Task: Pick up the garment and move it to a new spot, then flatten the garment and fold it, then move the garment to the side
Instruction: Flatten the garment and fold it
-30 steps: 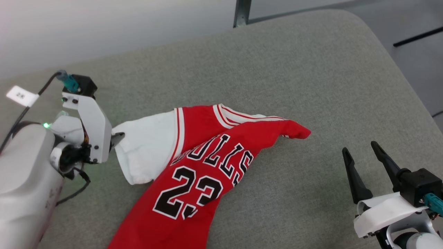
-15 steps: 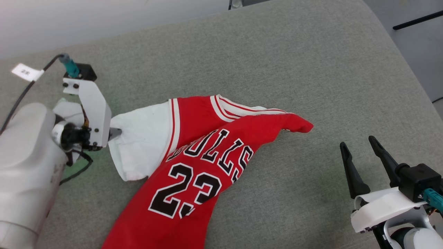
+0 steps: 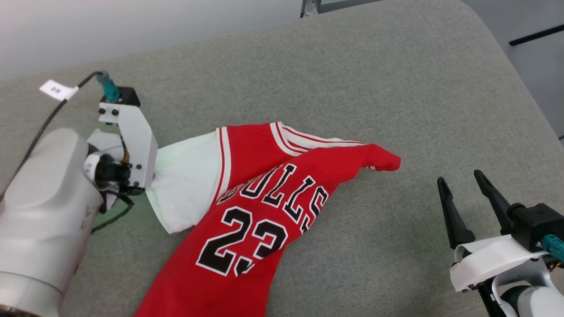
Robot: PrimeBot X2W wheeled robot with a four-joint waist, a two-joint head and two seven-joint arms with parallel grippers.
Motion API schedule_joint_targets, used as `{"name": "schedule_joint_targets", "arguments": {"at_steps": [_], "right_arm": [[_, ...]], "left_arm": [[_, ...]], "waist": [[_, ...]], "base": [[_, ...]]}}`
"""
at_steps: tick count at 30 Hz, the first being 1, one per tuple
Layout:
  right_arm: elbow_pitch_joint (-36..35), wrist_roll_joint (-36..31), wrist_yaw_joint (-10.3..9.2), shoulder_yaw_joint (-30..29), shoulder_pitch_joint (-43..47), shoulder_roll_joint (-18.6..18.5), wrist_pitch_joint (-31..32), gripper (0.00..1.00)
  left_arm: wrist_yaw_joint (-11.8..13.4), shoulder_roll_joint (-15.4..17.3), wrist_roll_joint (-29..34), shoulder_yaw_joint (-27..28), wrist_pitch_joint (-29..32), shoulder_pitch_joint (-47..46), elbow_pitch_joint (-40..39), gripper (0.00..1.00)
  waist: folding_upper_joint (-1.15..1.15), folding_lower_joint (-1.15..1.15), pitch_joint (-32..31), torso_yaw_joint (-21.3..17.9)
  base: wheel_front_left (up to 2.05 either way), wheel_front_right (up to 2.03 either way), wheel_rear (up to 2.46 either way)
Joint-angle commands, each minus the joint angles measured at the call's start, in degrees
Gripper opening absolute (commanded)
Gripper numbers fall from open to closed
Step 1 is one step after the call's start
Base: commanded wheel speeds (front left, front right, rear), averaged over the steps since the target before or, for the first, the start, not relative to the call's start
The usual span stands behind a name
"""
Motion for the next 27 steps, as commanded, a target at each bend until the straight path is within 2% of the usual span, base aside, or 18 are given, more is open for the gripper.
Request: {"name": "schedule_joint_targets", "arguments": {"at_steps": [1,6,13,16,23,27], "right_arm": [[0.05,-0.50,-0.06,-0.34,0.41,0.02,0.20,1.00],[-0.03,-0.51,-0.06,-0.87,1.42,-0.23,0.70,1.00],[-0.29,-0.41,-0.06,-1.22,2.75,-0.94,1.79,1.00],[-0.58,-0.43,-0.06,-1.10,2.90,-1.08,2.23,1.00],[-1.14,-0.17,-0.06,-0.65,3.67,-1.82,3.66,1.00],[-1.51,-0.06,-0.06,-0.68,4.16,-2.39,4.28,1.00]], "left_arm": [[1.03,1.73,1.10,-1.15,1.35,3.22,1.56,0.00],[2.48,4.26,1.54,-0.79,1.59,3.21,-0.46,0.00],[5.68,9.32,1.23,0.18,2.35,7.25,-7.28,0.00],[6.43,10.14,0.98,0.29,2.49,8.90,-9.23,0.00],[11.32,13.16,-0.21,1.11,4.70,15.21,-14.29,0.00],[13.20,14.07,-1.16,1.84,4.77,18.41,-16.83,0.00]], "waist": [[0.00,0.00,-0.84,0.72],[0.00,0.00,-2.17,1.95],[0.00,0.00,-5.07,4.92],[0.00,0.00,-5.73,5.65],[0.00,0.00,-7.83,7.16],[0.00,0.00,-8.64,7.73]], "base": [[0.00,0.00,0.00],[0.00,0.00,0.00],[0.00,0.00,0.00],[0.00,0.00,0.00],[0.00,0.00,0.00],[0.00,0.00,0.00]]}}
